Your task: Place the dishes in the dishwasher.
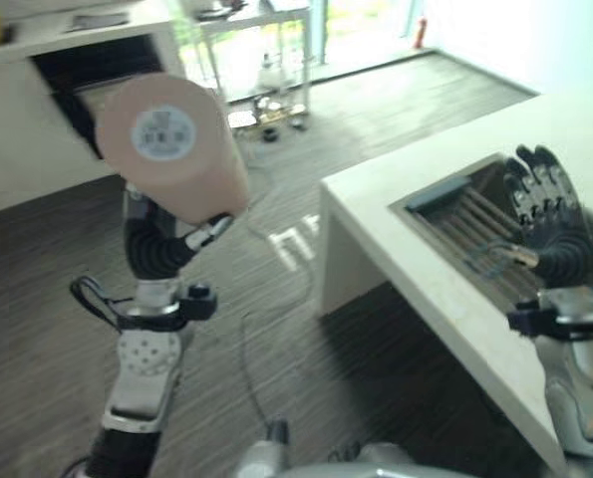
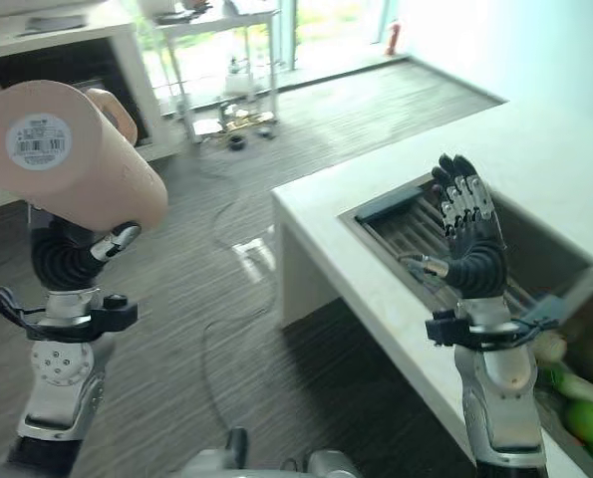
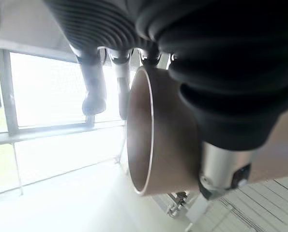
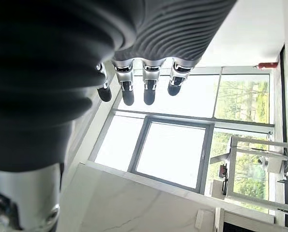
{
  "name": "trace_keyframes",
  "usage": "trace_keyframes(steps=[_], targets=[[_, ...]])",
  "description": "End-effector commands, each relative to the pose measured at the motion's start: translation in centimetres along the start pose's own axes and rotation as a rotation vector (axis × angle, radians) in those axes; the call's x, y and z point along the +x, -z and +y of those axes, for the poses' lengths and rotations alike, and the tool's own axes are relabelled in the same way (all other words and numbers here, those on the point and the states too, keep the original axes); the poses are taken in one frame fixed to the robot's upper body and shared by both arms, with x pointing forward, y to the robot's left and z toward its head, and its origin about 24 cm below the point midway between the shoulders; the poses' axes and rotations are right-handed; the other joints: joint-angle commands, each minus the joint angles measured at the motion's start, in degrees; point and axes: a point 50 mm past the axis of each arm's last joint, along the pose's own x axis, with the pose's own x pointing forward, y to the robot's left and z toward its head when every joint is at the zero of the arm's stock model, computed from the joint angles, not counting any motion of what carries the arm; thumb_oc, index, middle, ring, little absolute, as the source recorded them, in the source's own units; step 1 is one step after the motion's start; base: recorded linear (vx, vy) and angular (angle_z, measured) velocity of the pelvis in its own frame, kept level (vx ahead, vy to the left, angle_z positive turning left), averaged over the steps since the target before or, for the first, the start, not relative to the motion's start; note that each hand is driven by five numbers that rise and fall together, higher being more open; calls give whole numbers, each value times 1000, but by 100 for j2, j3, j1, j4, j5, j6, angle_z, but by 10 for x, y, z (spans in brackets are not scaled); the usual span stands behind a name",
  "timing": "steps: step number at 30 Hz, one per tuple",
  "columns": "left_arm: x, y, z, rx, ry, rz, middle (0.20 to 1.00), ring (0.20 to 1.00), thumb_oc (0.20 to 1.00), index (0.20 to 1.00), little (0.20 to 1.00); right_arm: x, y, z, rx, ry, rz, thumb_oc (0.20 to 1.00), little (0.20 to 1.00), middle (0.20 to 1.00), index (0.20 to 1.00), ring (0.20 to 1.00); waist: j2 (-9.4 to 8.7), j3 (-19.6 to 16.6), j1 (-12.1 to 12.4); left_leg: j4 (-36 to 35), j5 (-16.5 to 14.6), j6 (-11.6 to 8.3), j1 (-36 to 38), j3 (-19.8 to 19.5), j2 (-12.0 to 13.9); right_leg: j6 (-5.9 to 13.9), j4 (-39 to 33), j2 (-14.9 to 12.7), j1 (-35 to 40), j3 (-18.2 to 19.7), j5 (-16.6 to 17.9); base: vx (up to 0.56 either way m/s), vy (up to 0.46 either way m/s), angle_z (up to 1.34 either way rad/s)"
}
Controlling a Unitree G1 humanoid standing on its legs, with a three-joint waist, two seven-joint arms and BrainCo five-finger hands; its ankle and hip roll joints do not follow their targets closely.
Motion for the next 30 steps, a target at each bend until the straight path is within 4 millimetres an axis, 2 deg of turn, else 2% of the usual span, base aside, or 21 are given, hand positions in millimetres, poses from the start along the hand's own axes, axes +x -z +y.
trace_keyframes(steps=[1,3,5,7,8,10,12,14,15,17,19,23,30], targets=[[29,-24,1,2,27,-185,200,200,200,200,200,16,-33,7,8,-53,-218,1000,1000,1000,1000,1000,-63,87,-232,-1443,136,-82,1045,-327,-106,148,-945,100,191,-129,804,1,-170,90],[28,-23,4,2,15,-181,200,200,200,200,200,18,-32,9,21,-67,-214,1000,1000,1000,1000,1000,-42,88,-154,-1443,178,-128,1020,-359,-76,138,-1141,85,328,-217,762,14,-188,101],[20,-25,14,27,-25,-161,200,200,200,200,200,25,-29,17,41,-115,-201,1000,1000,1000,1000,1000,-83,75,162,-1443,192,-282,1012,-363,43,96,-1791,26,753,-512,831,53,-272,84],[16,-28,17,30,-31,-156,200,200,200,200,200,25,-29,16,36,-119,-189,1000,1000,1000,1000,1000,-102,94,268,-1382,201,-352,990,-229,110,74,-2007,0,920,-634,894,15,-139,54],[14,-30,19,24,-32,-153,200,200,200,200,200,23,-29,13,30,-116,-186,1000,1000,1000,1000,1000,-119,124,289,-1267,221,-412,910,50,188,65,-2097,-42,995,-775,920,-69,-91,51],[17,-28,15,-47,7,-152,200,200,200,200,200,19,-30,2,-31,-56,-186,1000,1000,1000,1000,1000,-254,221,87,-363,-84,-567,607,1556,473,56,-2270,-275,1159,-1270,996,-139,-53,106],[19,-27,14,-51,-10,-169,200,200,200,200,200,20,-32,-3,-30,-68,-217,1000,1000,1000,1000,1000,-354,240,-70,428,-577,-486,547,1934,527,47,-2250,-438,1091,-1516,1088,-213,65,256],[17,-30,18,-50,-32,-179,200,200,200,200,200,19,-35,-4,-32,-77,-230,1000,1000,1000,1000,1000,-304,174,-144,217,-784,-377,776,1998,508,108,-2175,-450,998,-1592,1106,-120,116,124],[17,-31,20,-53,-40,-179,200,200,200,200,200,18,-36,-5,-34,-78,-230,1000,1000,1000,1000,1000,-262,145,-188,-22,-759,-368,887,2089,543,129,-2161,-434,983,-1629,1088,-32,137,8],[18,-30,22,-69,-46,-176,200,200,200,200,200,15,-34,-5,-53,-61,-223,1000,1000,1000,1000,1000,-119,14,-291,-868,-500,-415,1267,2215,626,185,-2241,-390,973,-1717,1081,-15,140,31],[20,-28,18,-66,-52,-174,200,200,200,200,200,16,-33,-5,-27,-38,-228,1000,1000,1000,1000,1000,-7,-130,-329,-1443,-308,-502,1498,2061,638,279,-2511,-398,991,-1790,1224,3,180,36],[22,-27,20,-75,-54,-163,200,200,200,200,200,15,-30,0,-42,-39,-199,1000,1000,1000,1000,1000,33,-252,-311,-1443,-251,-547,1361,1968,642,317,-2522,-479,965,-1887,1239,30,126,32],[23,-26,22,-68,-67,-160,200,200,200,200,200,19,-31,3,-50,-57,-203,1000,1000,1000,1000,1000,13,-238,-302,-1443,-318,-469,1412,2045,614,358,-2503,-563,983,-1880,1238,5,74,12]])
